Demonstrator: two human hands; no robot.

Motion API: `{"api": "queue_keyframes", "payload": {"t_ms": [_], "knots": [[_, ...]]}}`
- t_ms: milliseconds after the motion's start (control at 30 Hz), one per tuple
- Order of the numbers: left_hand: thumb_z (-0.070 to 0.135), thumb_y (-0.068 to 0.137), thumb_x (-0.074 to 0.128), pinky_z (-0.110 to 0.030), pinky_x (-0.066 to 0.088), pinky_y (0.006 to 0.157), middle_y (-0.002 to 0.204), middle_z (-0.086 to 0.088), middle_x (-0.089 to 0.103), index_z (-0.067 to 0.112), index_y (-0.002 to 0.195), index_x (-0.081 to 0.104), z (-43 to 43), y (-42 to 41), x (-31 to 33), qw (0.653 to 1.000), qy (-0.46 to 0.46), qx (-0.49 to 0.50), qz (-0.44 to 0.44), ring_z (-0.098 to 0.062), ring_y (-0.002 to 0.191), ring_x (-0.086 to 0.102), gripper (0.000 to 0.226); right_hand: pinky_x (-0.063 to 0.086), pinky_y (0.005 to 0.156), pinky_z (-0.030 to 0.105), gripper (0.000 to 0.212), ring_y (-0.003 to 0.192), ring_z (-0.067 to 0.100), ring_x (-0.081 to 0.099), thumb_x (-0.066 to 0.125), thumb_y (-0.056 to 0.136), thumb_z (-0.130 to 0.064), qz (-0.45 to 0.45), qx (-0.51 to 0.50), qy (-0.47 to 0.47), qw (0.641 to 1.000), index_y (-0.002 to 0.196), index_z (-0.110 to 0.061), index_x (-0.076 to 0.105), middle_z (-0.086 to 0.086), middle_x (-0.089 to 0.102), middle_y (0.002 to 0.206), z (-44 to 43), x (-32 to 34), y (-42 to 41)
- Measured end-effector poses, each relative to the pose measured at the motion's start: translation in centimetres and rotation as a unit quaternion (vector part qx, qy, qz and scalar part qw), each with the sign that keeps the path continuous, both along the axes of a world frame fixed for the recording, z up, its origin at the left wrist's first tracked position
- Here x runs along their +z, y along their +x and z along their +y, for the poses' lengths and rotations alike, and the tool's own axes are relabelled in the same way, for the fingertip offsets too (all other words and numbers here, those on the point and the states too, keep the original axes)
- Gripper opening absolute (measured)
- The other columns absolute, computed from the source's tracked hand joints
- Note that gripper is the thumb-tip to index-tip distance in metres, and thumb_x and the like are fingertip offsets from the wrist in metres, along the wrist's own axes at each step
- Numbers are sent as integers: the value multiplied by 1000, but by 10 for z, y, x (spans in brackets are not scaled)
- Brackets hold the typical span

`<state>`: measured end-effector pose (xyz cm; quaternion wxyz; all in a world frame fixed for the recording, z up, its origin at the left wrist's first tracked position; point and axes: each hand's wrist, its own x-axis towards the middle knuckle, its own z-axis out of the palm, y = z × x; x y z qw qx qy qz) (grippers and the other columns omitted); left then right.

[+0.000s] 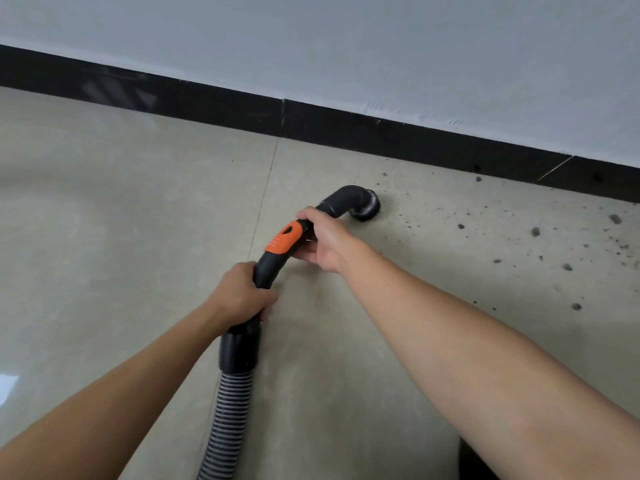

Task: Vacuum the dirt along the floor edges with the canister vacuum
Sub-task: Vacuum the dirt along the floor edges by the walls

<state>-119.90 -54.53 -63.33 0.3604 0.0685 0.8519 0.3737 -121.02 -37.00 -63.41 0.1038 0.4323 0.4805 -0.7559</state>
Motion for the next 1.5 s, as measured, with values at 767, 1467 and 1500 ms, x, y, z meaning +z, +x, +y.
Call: {"api": "queue_keyframes", "payload": {"t_ms": [767, 1467, 1500], "knots": [[6, 75, 64, -30, 50, 46, 64, -19, 66, 4, 82, 54, 62, -36, -9, 999, 15, 44, 25, -24, 44, 60, 12, 59, 62, 40, 14, 69, 26, 64, 61, 89, -16, 8, 32, 3, 999, 99, -9, 54, 9, 61, 80, 62, -1, -49], [10, 76, 63, -27, 49, 42, 73, -15, 66, 9, 90, 54, 133, -40, -1, 997, -4, -45, 68, -24, 50, 66, 16, 58, 58, 35, 19, 76, 24, 67, 62, 90, -18, 0, -28, -17, 999, 105, -11, 54, 10, 64, 92, 137, 6, -26], [9, 77, 64, -25, 47, 40, 70, -15, 66, 9, 88, 54, 114, -42, 2, 997, -14, -37, 70, -23, 47, 65, 15, 57, 54, 33, 20, 73, 24, 67, 62, 89, -18, 2, -15, -20, 1000, 106, -11, 54, 9, 63, 91, 118, 4, -32]]}}
